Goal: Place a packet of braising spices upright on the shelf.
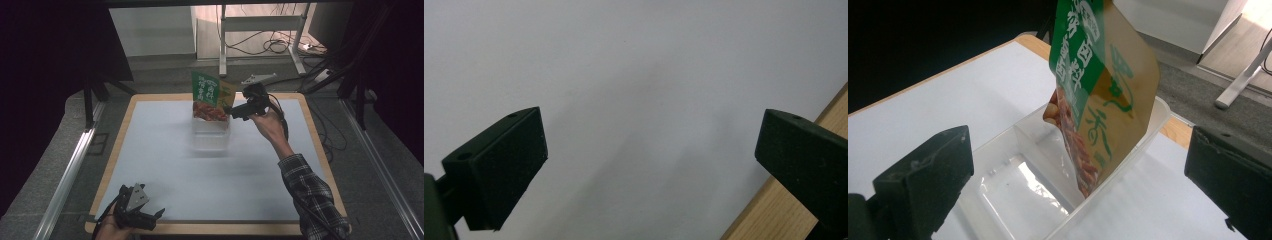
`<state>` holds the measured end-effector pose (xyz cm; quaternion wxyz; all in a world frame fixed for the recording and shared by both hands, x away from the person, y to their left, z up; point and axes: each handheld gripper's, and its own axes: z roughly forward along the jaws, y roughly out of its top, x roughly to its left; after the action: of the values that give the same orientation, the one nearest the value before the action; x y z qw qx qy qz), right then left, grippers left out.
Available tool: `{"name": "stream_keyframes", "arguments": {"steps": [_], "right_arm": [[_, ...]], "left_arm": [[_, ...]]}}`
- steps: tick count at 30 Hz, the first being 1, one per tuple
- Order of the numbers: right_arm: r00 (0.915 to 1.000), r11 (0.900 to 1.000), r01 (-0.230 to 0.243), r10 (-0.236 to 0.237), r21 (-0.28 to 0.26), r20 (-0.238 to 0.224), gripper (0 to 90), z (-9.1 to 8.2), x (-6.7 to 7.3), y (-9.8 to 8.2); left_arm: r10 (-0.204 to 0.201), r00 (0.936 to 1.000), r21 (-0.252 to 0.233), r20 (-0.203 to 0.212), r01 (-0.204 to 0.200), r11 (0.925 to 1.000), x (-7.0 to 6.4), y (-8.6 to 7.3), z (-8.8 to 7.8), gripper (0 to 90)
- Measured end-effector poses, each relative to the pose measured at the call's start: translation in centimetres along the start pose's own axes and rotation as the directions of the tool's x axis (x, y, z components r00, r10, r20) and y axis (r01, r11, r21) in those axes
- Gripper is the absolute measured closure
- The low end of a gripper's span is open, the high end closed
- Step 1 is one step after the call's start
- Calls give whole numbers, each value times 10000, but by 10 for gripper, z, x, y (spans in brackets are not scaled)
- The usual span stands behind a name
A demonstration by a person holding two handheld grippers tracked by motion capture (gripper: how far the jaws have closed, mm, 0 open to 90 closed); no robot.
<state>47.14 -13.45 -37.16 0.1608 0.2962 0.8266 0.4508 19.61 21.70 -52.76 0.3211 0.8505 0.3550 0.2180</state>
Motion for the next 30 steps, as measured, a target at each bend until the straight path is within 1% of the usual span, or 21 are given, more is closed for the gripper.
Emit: {"name": "stream_keyframes", "arguments": {"steps": [4,7,11,19,25,27,30], "right_arm": [[10000,9999,-14,14,-100,-11,0,-6,2,-5],[10000,9999,-63,63,-155,-9,0,-11,5,-9],[9999,9999,-105,106,-120,104,0,-15,8,-15],[9990,9990,-440,440,0,100,0,-20,12,-30],[9987,9988,-492,492,43,-106,0,-24,15,-40],[9989,9990,-441,442,78,-168,0,-25,17,-43],[9982,9988,-479,481,77,-344,0,-27,20,-48]], "left_arm": [[58,10000,33,-4,-58,10000,0,0,0,2],[12,10000,3,-9,-12,10000,0,0,0,2],[-1,10000,11,-14,1,10000,1,0,0,2],[-32,10000,-6,-1,32,10000,0,0,0,2],[-47,10000,-10,-6,47,10000,0,0,0,2],[-42,10000,-7,-8,42,10000,0,0,0,2],[-32,10000,5,-5,32,10000,0,0,0,2]]}}
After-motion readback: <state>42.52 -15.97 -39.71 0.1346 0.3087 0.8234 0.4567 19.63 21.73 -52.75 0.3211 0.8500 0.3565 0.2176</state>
